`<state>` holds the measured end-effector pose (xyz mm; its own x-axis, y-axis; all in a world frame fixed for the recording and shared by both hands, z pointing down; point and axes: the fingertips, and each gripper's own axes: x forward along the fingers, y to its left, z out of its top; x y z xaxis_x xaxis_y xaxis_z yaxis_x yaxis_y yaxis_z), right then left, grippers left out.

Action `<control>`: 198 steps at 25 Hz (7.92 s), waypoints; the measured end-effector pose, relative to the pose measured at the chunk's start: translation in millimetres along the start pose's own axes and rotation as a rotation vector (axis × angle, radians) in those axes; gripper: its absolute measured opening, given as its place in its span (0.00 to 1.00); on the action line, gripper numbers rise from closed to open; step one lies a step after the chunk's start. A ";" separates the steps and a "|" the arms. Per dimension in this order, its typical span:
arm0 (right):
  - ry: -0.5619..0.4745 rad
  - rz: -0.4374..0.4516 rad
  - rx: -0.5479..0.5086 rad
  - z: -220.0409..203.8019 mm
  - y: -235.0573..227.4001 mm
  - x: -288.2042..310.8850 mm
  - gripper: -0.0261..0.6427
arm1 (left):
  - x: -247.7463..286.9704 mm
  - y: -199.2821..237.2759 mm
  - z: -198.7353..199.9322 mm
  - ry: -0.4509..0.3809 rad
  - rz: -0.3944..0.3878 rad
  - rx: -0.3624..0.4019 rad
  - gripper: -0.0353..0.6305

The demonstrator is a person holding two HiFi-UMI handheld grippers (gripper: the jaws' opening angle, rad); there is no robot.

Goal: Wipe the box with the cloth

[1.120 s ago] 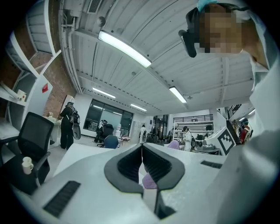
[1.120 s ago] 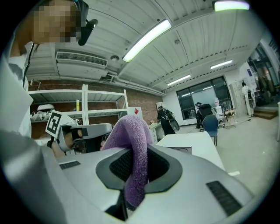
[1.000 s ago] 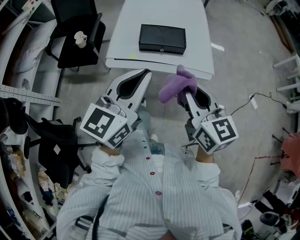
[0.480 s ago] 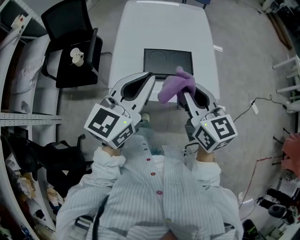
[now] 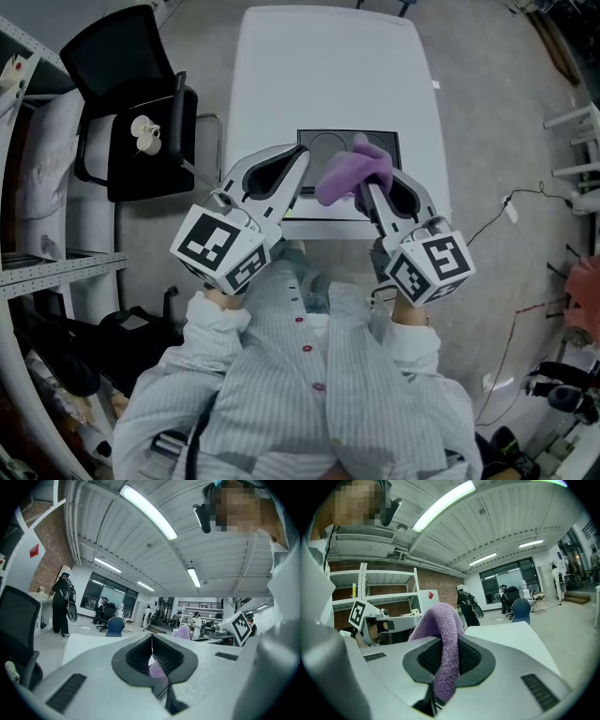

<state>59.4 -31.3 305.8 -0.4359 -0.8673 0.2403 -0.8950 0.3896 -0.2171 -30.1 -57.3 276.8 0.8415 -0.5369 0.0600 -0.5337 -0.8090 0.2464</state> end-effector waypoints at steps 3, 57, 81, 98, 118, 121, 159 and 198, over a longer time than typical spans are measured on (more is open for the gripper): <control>0.011 -0.006 0.011 1.3 -9.7 12.4 0.11 | 9.7 14.5 -3.6 0.016 0.008 -0.015 0.07; 0.538 0.268 -0.206 -138.4 -37.1 183.7 0.11 | 58.3 92.8 -220.9 0.514 0.272 -0.197 0.16; 0.602 0.152 -0.173 -154.4 -91.5 166.0 0.11 | 58.0 93.9 -222.5 0.501 0.319 -0.215 0.16; 0.695 -0.107 -0.261 -146.5 -189.1 102.3 0.11 | 57.9 93.3 -222.1 0.511 0.316 -0.209 0.16; 0.537 0.045 -0.247 -93.6 -103.0 106.4 0.10 | 58.7 92.0 -222.3 0.490 0.315 -0.228 0.16; 0.514 0.146 -0.241 -91.9 -59.4 121.1 0.10 | 58.4 92.5 -222.4 0.490 0.310 -0.230 0.16; 0.719 -0.057 -0.219 -167.8 -132.1 91.8 0.10 | 56.4 91.1 -222.8 0.476 0.272 -0.235 0.16; 0.715 0.239 -0.110 -178.3 -3.8 98.4 0.10 | 57.2 89.2 -221.6 0.461 0.315 -0.265 0.16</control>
<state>3.0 -63.0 498.9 -0.5408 -0.3580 0.7611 -0.7564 0.6028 -0.2539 -11.1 -107.1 516.6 0.6282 -0.5338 0.5660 -0.7732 -0.5095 0.3777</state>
